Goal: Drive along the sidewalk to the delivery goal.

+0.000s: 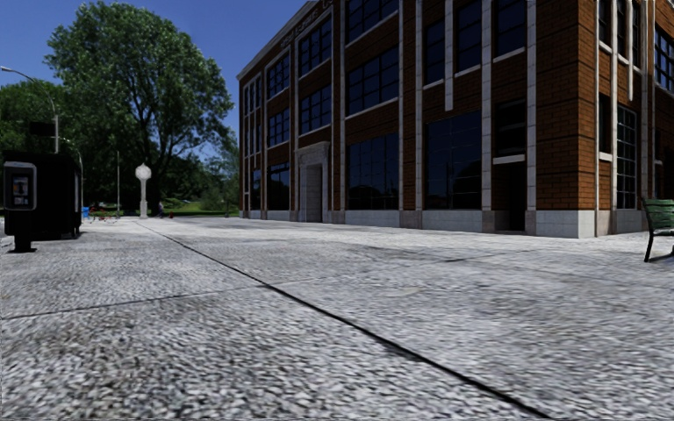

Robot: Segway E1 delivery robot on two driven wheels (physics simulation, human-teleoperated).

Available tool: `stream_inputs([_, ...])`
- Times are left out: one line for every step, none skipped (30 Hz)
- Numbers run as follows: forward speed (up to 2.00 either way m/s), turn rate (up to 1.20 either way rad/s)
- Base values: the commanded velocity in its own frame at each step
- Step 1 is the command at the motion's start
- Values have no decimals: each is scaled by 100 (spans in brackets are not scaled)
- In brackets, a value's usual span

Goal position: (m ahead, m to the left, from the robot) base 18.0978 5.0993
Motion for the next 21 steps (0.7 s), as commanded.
stream_inputs([162, -10])
stream_inputs([162, -10])
stream_inputs([163, -9])
stream_inputs([163, -9])
stream_inputs([163, -8])
stream_inputs([163, -8])
stream_inputs([163, -8])
stream_inputs([163, -8])
stream_inputs([163, -8])
stream_inputs([164, -8])
stream_inputs([166, -8])
stream_inputs([166, -8])
stream_inputs([169, 0])
stream_inputs([171, 0])
stream_inputs([172, 0])
stream_inputs([172, 0])
stream_inputs([172, 0])
stream_inputs([172, 0])
stream_inputs([172, 0])
stream_inputs([174, 0])
stream_inputs([174, 0])
